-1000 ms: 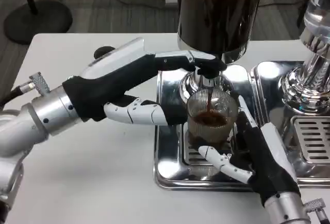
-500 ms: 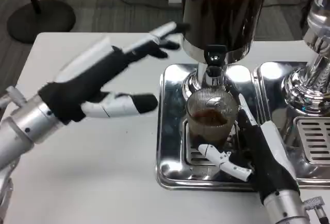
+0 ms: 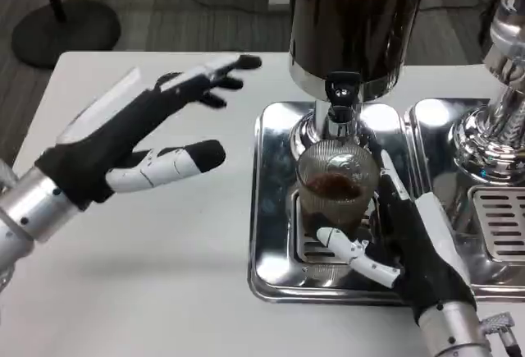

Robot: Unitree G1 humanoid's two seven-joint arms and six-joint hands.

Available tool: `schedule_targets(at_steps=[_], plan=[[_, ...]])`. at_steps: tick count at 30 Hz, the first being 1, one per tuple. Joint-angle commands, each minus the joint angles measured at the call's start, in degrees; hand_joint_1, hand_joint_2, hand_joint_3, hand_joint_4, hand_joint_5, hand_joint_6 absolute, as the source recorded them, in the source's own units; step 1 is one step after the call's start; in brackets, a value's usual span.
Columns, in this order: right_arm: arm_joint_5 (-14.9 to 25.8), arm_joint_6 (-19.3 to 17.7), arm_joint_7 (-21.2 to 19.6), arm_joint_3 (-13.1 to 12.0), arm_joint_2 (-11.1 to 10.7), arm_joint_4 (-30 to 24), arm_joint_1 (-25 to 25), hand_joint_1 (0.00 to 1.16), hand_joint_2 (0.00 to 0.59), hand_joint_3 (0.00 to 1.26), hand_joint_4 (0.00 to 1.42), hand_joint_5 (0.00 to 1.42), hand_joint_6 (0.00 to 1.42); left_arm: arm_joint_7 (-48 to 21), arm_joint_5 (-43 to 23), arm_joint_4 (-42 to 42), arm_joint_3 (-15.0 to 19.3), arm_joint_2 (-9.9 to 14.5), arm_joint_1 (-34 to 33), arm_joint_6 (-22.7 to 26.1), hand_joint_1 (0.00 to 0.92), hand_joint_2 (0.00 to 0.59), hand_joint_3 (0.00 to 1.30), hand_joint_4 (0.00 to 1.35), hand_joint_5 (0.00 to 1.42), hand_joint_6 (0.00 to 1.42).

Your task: Grasp the cup under the faucet to collect the drink, then remove the cup.

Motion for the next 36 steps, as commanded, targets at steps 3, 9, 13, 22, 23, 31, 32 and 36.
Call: schedule_targets(at_steps=[3, 9, 13, 22, 23, 31, 32, 36], plan=[[-0.24, 0.68, -0.32, 0.37, 0.11, 0.14, -1.00, 0.52, 0.172, 0.00, 0.00, 0.00, 0.13, 0.51, 0.80, 0.35, 1.32, 1.41, 2.56, 1.82, 0.000, 0.128, 0.19, 0.13, 0.19, 0.30], [-2.27, 2.95, -1.52, 1.12, 0.95, -0.15, -1.46, 0.53, 0.176, 0.00, 0.00, 0.00, 0.17, 0.59, 0.30, -0.69, 2.26, 1.67, 5.16, 2.50, 0.000, 0.133, 0.21, 0.14, 0.19, 0.30], [-3.04, 4.02, -2.24, 1.57, 1.48, 0.07, -2.02, 0.53, 0.178, 0.00, 0.00, 0.00, 0.18, 0.53, 0.06, -1.07, 2.66, 1.68, 6.31, 2.91, 0.000, 0.140, 0.22, 0.15, 0.20, 0.31], [-3.79, 4.70, -2.87, 2.20, 1.68, 1.58, -3.65, 0.59, 0.179, 0.00, 0.00, 0.00, 0.22, 0.02, -0.19, -0.23, 3.27, 1.96, 7.13, 3.51, 0.000, 0.148, 0.22, 0.16, 0.20, 0.31], [-3.83, 4.72, -3.05, 2.26, 1.72, 1.60, -3.69, 0.59, 0.179, 0.00, 0.00, 0.00, 0.22, -0.07, -0.23, -0.07, 3.36, 1.97, 7.11, 3.50, 0.000, 0.148, 0.23, 0.16, 0.20, 0.31], [-4.55, 4.00, -5.99, 2.47, 2.34, 1.95, -3.56, 0.64, 0.174, 0.00, 0.01, 0.14, 0.34, -1.43, -0.57, 1.49, 3.14, 1.99, 7.06, 2.89, 0.000, 0.148, 0.27, 0.20, 0.22, 0.31], [-4.66, 3.81, -6.58, 2.50, 2.50, 2.01, -3.45, 0.65, 0.174, 0.01, 0.04, 0.17, 0.37, -1.50, -0.58, 1.61, 3.20, 2.02, 7.12, 2.81, 0.000, 0.148, 0.28, 0.21, 0.22, 0.31], [-5.43, 2.92, -9.67, 3.03, 3.15, 2.40, -3.18, 0.65, 0.173, 0.10, 0.15, 0.27, 0.46, -1.49, -0.52, 1.93, 3.47, 2.25, 7.51, 2.54, 0.000, 0.149, 0.28, 0.21, 0.24, 0.31]])
